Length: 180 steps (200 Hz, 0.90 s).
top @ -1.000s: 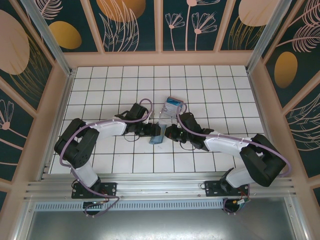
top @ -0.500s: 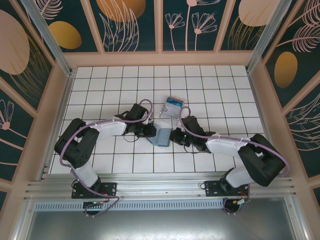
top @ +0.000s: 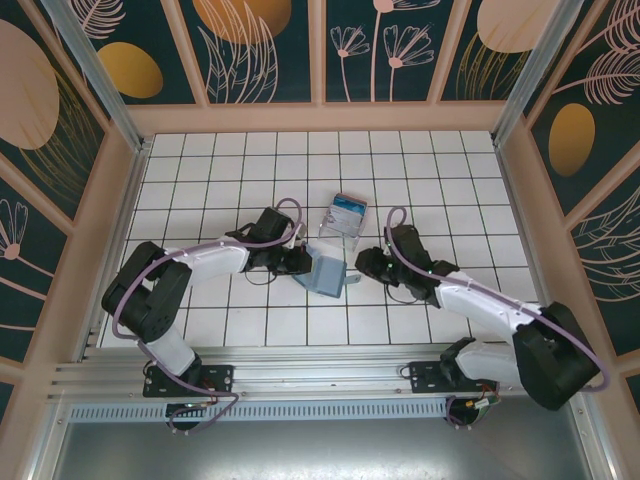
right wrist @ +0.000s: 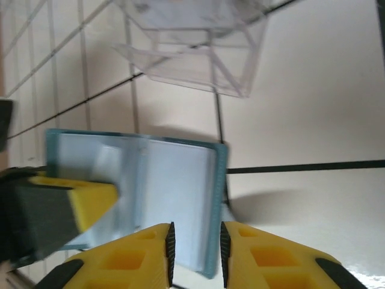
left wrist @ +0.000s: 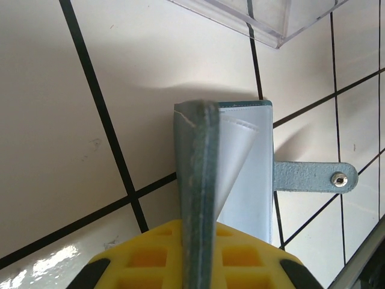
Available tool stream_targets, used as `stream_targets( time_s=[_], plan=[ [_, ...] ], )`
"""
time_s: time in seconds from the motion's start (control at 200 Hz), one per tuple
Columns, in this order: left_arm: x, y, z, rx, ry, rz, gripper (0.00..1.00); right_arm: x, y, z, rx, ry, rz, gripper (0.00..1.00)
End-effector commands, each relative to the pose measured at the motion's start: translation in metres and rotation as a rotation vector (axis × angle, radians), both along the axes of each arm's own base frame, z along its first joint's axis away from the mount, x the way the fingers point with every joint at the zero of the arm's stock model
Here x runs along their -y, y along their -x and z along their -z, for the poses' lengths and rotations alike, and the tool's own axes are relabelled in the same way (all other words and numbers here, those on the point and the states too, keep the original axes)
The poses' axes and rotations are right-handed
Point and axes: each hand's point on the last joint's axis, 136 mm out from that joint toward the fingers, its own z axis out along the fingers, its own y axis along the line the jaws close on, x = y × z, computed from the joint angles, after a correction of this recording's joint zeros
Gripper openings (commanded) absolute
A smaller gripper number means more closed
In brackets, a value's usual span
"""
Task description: Put the credit cards into the card holder
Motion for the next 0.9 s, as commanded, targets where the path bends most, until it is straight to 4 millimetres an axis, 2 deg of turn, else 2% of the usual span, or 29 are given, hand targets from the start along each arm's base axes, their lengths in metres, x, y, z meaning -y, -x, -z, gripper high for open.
stream_targets(
  time_s=[0.0,0.055,0.105,0.24,0.4,0.641,0.791,0.896],
  plan=[
    [0.01,0.002,-0.011,0.003,0.069,0.004,0.12,-0.016,0.001,-0.034,0.06,-0.011,-0.073,0.27],
    [0.012,0.002,-0.008,-0.007,0.078,0.003,0.12,-0.029,0.002,-0.038,0.067,-0.022,-0.104,0.25],
    [0.014,0.003,-0.007,-0.017,0.093,0.003,0.12,-0.039,0.003,-0.035,0.063,-0.027,-0.121,0.24],
    [0.015,0.007,-0.003,-0.04,0.117,-0.006,0.13,-0.063,0.005,-0.003,0.006,-0.061,-0.161,0.19],
    [0.011,0.011,0.001,-0.045,0.122,-0.026,0.14,-0.076,0.005,0.034,-0.056,-0.02,-0.187,0.17],
    [0.009,0.019,0.011,-0.075,0.143,-0.041,0.16,-0.097,0.007,0.035,-0.059,0.002,-0.239,0.17],
    [0.009,0.02,0.011,-0.075,0.154,-0.046,0.18,-0.104,0.01,0.046,-0.085,0.014,-0.255,0.16],
    [0.007,0.021,0.014,-0.077,0.146,-0.047,0.24,-0.11,0.01,0.054,-0.098,0.023,-0.267,0.16]
  ],
)
